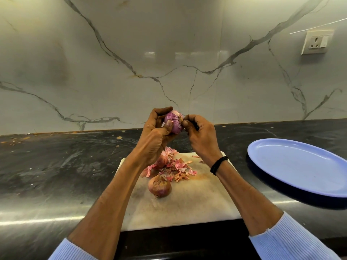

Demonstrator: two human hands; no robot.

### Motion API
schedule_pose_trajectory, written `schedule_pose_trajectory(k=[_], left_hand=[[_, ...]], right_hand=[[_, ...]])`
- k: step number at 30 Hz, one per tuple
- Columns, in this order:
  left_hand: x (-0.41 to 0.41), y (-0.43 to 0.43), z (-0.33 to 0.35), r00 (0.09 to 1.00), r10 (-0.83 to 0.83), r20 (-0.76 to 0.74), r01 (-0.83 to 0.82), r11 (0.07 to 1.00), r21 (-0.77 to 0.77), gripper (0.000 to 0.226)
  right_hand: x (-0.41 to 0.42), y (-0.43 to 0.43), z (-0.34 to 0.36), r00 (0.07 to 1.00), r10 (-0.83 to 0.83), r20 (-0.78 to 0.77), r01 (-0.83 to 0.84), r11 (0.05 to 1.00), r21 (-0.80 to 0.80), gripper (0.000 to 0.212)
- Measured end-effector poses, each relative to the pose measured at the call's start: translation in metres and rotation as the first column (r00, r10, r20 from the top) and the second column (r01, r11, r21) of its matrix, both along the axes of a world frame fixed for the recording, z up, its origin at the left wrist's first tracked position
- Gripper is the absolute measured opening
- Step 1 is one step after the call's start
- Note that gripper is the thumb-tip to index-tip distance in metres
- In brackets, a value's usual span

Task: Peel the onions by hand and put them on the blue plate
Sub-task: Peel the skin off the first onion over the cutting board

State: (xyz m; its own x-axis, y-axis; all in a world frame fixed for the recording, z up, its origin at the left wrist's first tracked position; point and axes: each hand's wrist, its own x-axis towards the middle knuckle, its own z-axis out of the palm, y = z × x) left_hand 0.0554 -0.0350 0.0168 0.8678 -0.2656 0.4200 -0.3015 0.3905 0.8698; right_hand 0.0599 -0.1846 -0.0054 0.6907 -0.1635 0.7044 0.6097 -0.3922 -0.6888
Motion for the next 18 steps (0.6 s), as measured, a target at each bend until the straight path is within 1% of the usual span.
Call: schedule_pose_trajectory(k=[4, 8, 13, 18], left_hand=[[0.002, -0.001, -0.001, 0.999, -0.014, -0.029, 0.013, 1.0, -0.014, 0.035], [0.003, 0.0, -0.001, 0.999, -0.006, -0.036, 0.006, 1.0, -0.012, 0.033], [0.0, -0.002, 0.0, 1.0, -0.009, -0.03, 0.009, 1.0, -0.015, 0.033], [0.0, -0.006, -0.002, 0.997, 0.066, -0.029, -0.066, 0.998, -0.013, 0.036]], right_hand=[[-0.001, -0.002, 0.001, 0.999, 0.037, -0.03, -0.035, 0.998, 0.049, 0.011], [-0.003, 0.001, -0.001, 1.0, -0.013, 0.002, 0.013, 0.999, 0.044, 0.01], [-0.003, 0.003, -0.003, 0.987, -0.134, 0.087, 0.141, 0.987, -0.073, 0.008], [-0.004, 0.011, -0.006, 0.963, -0.191, 0.19, 0.227, 0.954, -0.196, 0.01]])
